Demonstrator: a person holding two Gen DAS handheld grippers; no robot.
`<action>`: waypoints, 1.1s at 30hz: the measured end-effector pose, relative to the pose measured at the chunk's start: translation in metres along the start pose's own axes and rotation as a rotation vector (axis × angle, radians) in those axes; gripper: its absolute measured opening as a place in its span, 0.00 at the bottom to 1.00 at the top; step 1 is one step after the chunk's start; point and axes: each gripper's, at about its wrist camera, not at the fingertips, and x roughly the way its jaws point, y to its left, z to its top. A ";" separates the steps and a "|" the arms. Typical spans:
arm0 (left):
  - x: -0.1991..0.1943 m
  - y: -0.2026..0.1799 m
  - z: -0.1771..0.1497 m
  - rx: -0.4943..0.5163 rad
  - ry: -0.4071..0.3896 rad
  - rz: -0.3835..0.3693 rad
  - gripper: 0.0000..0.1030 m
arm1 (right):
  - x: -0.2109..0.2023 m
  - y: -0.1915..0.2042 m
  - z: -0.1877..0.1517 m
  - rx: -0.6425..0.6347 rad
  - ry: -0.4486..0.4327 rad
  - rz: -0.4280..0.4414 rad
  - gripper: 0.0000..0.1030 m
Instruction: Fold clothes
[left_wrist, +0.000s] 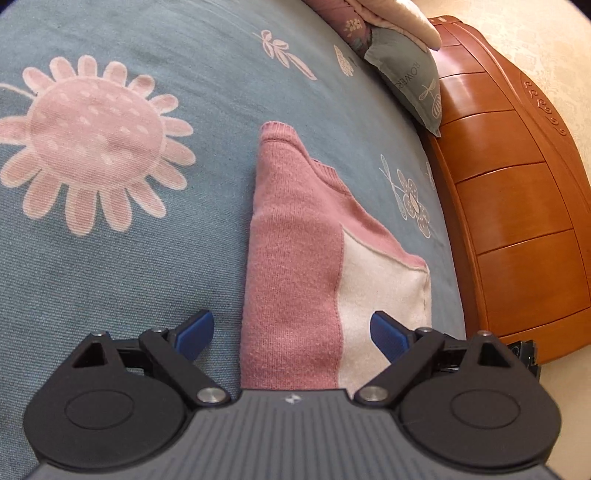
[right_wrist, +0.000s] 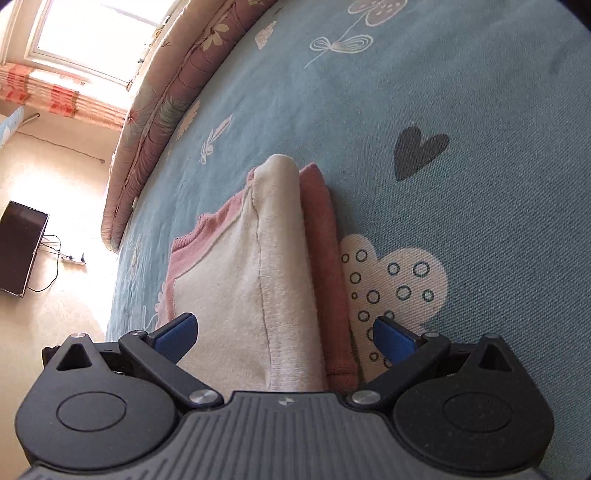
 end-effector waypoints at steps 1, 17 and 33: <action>0.003 0.002 0.001 -0.012 0.009 -0.011 0.89 | 0.003 -0.001 0.001 0.007 -0.001 0.025 1.00; 0.033 0.001 0.008 -0.001 0.112 -0.127 0.92 | 0.026 0.013 0.000 -0.045 0.085 0.102 1.00; 0.056 -0.009 0.017 -0.009 0.165 -0.174 0.98 | 0.039 0.025 -0.002 -0.077 0.087 0.154 1.00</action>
